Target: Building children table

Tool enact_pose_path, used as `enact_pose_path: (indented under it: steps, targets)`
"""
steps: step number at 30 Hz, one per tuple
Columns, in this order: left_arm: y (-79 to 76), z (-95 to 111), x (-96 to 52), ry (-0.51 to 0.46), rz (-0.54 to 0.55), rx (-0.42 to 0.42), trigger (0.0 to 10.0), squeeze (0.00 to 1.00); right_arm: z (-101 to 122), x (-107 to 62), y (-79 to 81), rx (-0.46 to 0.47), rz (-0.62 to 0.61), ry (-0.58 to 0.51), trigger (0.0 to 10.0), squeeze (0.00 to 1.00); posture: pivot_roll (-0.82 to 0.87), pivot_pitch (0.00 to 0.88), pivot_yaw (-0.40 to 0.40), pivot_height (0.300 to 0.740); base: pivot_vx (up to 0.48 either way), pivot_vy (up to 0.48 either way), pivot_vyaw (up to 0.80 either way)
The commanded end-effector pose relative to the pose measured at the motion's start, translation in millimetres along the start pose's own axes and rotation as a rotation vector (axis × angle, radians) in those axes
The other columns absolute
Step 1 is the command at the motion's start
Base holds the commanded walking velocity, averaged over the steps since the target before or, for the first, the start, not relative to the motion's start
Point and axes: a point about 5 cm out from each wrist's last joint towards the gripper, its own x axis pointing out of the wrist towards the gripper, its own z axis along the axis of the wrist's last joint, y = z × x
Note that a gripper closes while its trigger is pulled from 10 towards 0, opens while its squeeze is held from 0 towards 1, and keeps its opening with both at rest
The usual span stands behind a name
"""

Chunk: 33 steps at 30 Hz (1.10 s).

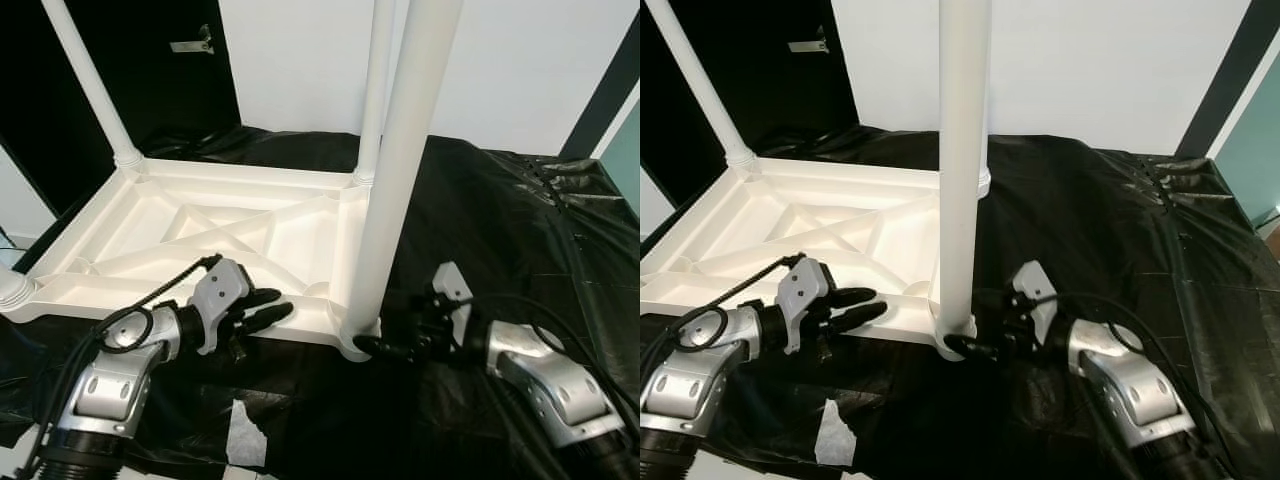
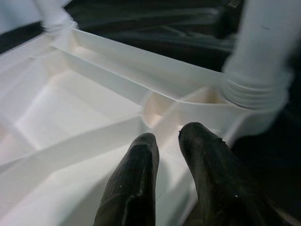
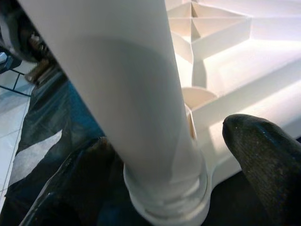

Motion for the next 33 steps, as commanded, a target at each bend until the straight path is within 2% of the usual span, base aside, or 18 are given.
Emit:
enact_pose_path:
  steps: [1,2,4,6,7,8,9,10,11,13,15,19,23,27,30,31,32,33]
  targets:
    - [10.4,1.4,-3.1,0.007,0.223,0.007,10.0,0.00,-1.9,6.1,-1.2,-0.007,-0.004,-0.003,10.0,0.00,0.06,0.000,-0.033,0.740,0.000,0.000,0.00]
    - [10.4,1.4,-3.1,0.007,0.223,0.007,10.0,0.00,-1.9,6.1,-1.2,-0.007,-0.004,-0.003,10.0,0.00,0.06,0.000,-0.033,0.740,0.000,0.000,0.00]
    - [9.9,1.7,-2.8,0.001,0.226,-0.017,10.0,0.00,1.5,16.7,-5.6,-0.037,-0.034,-0.028,10.0,0.00,0.06,0.000,-0.030,0.740,0.000,0.000,0.00]
    - [8.3,2.0,-1.1,-0.001,0.221,-0.025,10.0,0.00,3.9,23.5,-5.4,-0.029,-0.031,-0.047,10.0,0.00,0.06,0.000,-0.029,0.740,0.000,0.000,0.00]
    - [6.8,2.7,0.5,-0.003,0.215,-0.029,10.0,0.00,6.1,28.9,-5.3,-0.022,-0.029,-0.062,8.9,0.00,0.06,0.000,-0.031,0.740,0.000,0.000,0.00]
    - [4.2,3.5,2.9,-0.009,0.196,-0.034,10.0,0.00,7.9,33.8,-5.1,-0.012,-0.027,-0.075,8.9,0.00,0.06,0.000,-0.032,0.740,0.000,0.000,0.00]
    - [1.2,4.8,7.1,-0.011,0.178,-0.030,10.0,0.00,9.1,38.4,-5.3,-0.009,-0.025,-0.085,3.5,0.00,0.07,0.000,-0.037,0.740,0.000,0.000,0.00]
    - [-0.8,5.6,9.9,-0.013,0.167,-0.027,10.0,0.00,9.5,40.7,-5.6,-0.010,-0.025,-0.090,3.5,0.00,0.07,0.000,-0.037,0.740,0.000,0.000,0.00]
    - [-3.9,7.3,14.3,-0.023,0.149,-0.038,10.0,0.00,9.2,42.8,-6.7,-0.010,-0.031,-0.090,0.0,0.00,0.07,0.000,-0.041,0.740,0.000,0.000,0.00]
    - [-7.0,9.2,18.5,-0.035,0.133,-0.055,10.0,0.00,8.6,44.6,-8.3,-0.010,-0.037,-0.088,0.0,0.00,0.07,0.000,-0.040,0.740,0.000,0.000,0.00]
    - [-16.5,14.1,25.7,-0.074,0.111,-0.075,10.0,0.00,6.5,41.2,-11.3,0.007,-0.074,-0.084,0.0,0.00,0.07,0.000,-0.045,0.740,0.000,0.000,0.00]
    - [-22.0,15.5,28.1,-0.094,0.106,-0.067,10.0,0.00,3.2,37.1,-13.0,0.016,-0.099,-0.075,0.0,0.00,0.06,0.000,-0.045,0.740,0.000,0.000,0.00]
    - [-30.4,16.2,34.3,-0.104,0.083,-0.077,10.0,0.00,-1.6,30.2,-17.5,0.031,-0.178,-0.066,0.0,0.00,0.05,0.000,-0.037,0.740,0.000,0.000,0.00]
    - [-39.2,18.7,42.6,-0.130,0.055,-0.117,10.0,0.00,-8.9,21.0,-29.9,0.044,-0.407,-0.029,0.0,0.00,0.01,0.000,-0.020,0.740,0.000,0.000,0.00]
    - [-41.3,18.9,43.2,-0.133,0.043,-0.125,10.0,0.00,-10.6,19.2,-32.6,0.042,-0.460,-0.023,0.0,0.00,0.01,0.000,-0.016,0.740,0.000,0.000,0.00]
    - [-42.9,18.9,43.5,-0.136,0.032,-0.131,10.0,0.00,-11.6,18.0,-33.9,0.044,-0.500,-0.024,0.0,0.00,0.01,0.000,-0.015,0.740,0.000,0.000,0.00]
    - [-46.5,20.3,42.8,-0.151,0.000,-0.136,10.0,0.00,-14.4,17.9,-33.7,0.063,-0.606,-0.029,0.0,0.00,-0.01,0.000,-0.004,0.740,0.000,0.000,0.00]
    - [-46.5,20.3,42.8,-0.151,0.000,-0.136,10.0,0.00,-14.4,17.9,-33.7,0.063,-0.606,-0.029,0.0,0.00,-0.01,0.000,-0.004,0.740,0.000,0.000,0.00]
